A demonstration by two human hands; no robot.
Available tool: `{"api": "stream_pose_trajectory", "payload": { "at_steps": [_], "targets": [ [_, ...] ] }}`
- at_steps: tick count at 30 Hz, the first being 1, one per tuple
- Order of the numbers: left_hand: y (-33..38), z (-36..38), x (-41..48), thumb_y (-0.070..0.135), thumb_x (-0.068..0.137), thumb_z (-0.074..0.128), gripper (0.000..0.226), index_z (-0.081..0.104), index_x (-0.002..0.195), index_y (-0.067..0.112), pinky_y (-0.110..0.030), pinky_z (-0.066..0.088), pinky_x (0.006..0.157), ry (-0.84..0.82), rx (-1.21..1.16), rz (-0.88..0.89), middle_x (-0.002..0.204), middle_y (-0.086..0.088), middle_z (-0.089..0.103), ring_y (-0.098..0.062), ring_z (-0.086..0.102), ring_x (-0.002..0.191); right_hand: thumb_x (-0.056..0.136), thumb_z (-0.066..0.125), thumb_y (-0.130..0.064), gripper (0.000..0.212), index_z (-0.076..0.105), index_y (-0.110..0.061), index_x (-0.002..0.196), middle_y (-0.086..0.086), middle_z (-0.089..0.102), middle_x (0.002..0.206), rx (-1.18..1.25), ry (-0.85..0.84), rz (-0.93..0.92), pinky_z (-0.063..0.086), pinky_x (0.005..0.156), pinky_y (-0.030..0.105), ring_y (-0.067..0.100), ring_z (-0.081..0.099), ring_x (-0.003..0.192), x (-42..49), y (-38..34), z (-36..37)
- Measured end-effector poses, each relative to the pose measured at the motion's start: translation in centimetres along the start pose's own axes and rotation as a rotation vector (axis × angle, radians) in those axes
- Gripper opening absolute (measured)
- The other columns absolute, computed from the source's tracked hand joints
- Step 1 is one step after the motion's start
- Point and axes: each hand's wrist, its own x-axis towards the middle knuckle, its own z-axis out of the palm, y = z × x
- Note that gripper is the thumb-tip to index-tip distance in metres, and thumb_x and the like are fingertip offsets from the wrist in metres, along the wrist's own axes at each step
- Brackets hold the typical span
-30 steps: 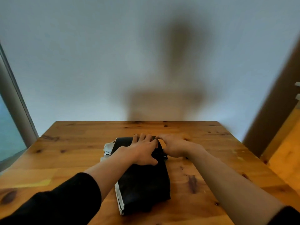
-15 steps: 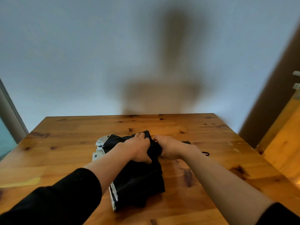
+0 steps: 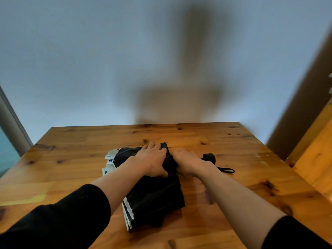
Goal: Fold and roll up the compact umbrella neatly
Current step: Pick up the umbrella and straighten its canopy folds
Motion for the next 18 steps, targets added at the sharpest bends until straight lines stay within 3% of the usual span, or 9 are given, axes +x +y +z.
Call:
{"api": "stream_pose_trajectory", "payload": {
  "at_steps": [3, 9, 14, 18],
  "targets": [
    [-0.4, -0.1, -0.1, 0.057, 0.077, 0.065, 0.077, 0.040, 0.138, 0.017, -0.047, 0.030, 0.110, 0.046, 0.057, -0.007, 0.141, -0.012, 0.038, -0.032, 0.029, 0.133, 0.094, 0.056, -0.004, 0.032, 0.048, -0.009, 0.124, 0.014, 0.058, 0.123, 0.028, 0.006, -0.002, 0.043, 0.086, 0.041, 0.033, 0.055, 0.112, -0.3, -0.1, -0.4],
    [-1.4, 0.8, -0.4, 0.055, 0.082, 0.062, 0.067, 0.044, 0.134, 0.018, -0.040, 0.045, 0.092, 0.098, -0.074, 0.013, 0.128, -0.006, 0.049, -0.026, 0.046, 0.121, 0.095, 0.053, -0.006, 0.027, 0.048, -0.009, 0.121, 0.011, 0.057, 0.109, 0.005, 0.029, 0.005, 0.039, 0.070, 0.037, 0.031, 0.057, 0.098, -1.4, -0.5, -1.6],
    [-2.1, 1.1, -1.0, 0.059, 0.086, 0.057, 0.053, 0.049, 0.116, 0.017, -0.033, 0.048, 0.081, 0.254, -0.069, 0.078, 0.112, 0.000, 0.060, -0.020, 0.060, 0.101, 0.092, 0.056, -0.013, 0.016, 0.044, -0.018, 0.100, 0.000, 0.050, 0.089, 0.013, 0.116, 0.008, 0.038, 0.069, 0.035, 0.023, 0.050, 0.084, -2.2, -1.3, -3.1],
    [-2.2, 1.2, -1.1, 0.068, 0.081, 0.056, 0.052, 0.045, 0.100, 0.021, -0.031, 0.044, 0.071, 0.326, -0.100, 0.064, 0.101, 0.005, 0.062, -0.019, 0.061, 0.090, 0.091, 0.057, -0.015, 0.015, 0.044, -0.017, 0.097, -0.003, 0.047, 0.082, 0.034, 0.148, 0.004, 0.038, 0.067, 0.033, 0.022, 0.050, 0.083, -2.5, -1.8, -3.9]
  ]
}}
